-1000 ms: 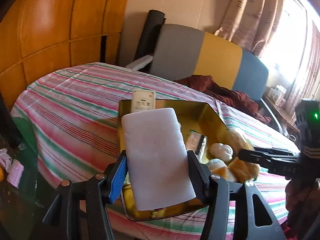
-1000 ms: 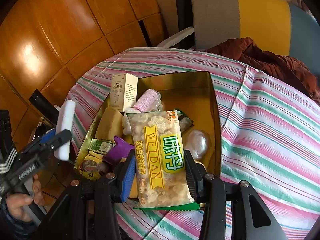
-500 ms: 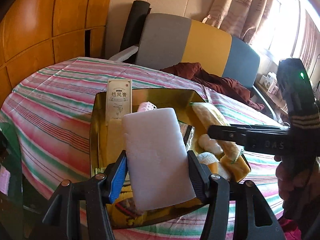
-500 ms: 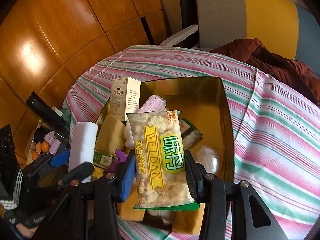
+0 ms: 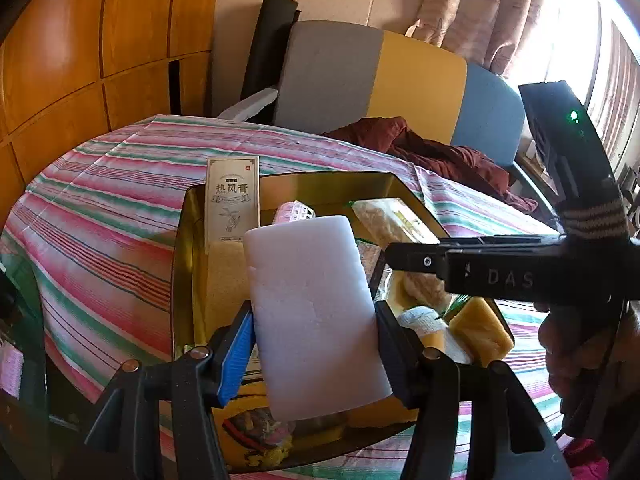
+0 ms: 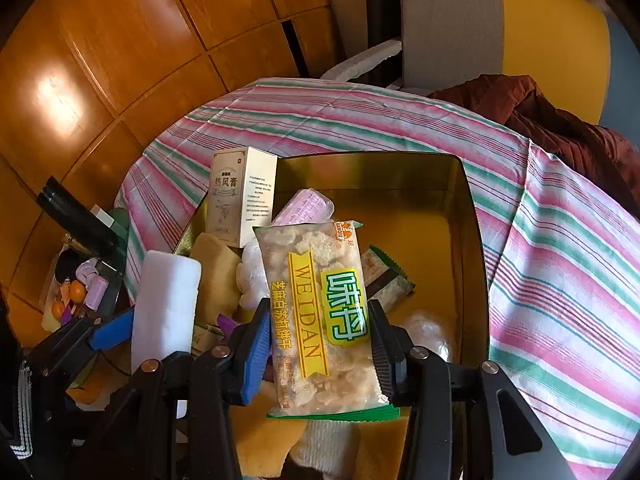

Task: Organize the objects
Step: 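Lower block and packet into the tray and open both tools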

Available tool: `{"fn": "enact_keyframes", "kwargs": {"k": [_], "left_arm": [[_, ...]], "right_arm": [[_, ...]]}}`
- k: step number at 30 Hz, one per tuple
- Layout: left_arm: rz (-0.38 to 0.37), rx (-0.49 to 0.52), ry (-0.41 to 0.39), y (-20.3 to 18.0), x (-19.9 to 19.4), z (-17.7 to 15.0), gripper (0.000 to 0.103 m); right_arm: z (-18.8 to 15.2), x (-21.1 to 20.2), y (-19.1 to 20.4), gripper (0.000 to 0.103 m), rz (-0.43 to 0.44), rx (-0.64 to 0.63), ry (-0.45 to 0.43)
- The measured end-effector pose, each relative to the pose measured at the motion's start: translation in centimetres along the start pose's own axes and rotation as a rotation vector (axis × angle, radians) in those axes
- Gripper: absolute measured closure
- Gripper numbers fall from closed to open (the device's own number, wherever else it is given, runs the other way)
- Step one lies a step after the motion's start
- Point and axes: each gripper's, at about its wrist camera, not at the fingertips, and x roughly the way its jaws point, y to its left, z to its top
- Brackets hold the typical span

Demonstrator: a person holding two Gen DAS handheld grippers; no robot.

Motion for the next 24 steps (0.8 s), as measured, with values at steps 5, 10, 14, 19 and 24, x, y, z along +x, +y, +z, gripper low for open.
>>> {"fn": "enact_keyframes", "kwargs": {"k": [5, 10, 14, 19, 24], "left_arm": [[0.007, 0.0, 0.011, 0.0, 0.4, 0.0, 0.044], [0.012, -0.002, 0.018, -0.1, 0.8, 0.2, 0.044], [0.014, 0.002, 0.022, -0.2, 1.1, 0.2, 0.043], [0.015, 0.005, 0.025, -0.3, 1.5, 0.4, 0.043], [0.022, 0.003, 0.036, -0.4, 2.0, 0.6, 0.04]], "right_arm": [[0.6, 0.4, 0.1, 0.057, -0.007, -0.009, 0.003], [1.0, 1.2, -0.1, 0.057, -0.01, -0.005, 0.018], [1.1, 1.8, -0.3, 0.057, -0.015, 0.001, 0.026], [1.6, 2.4, -0.3, 0.057, -0.017, 0.002, 0.03], [2.1, 3.1, -0.7, 0.055, -0.004, 0.024, 0.029]]}}
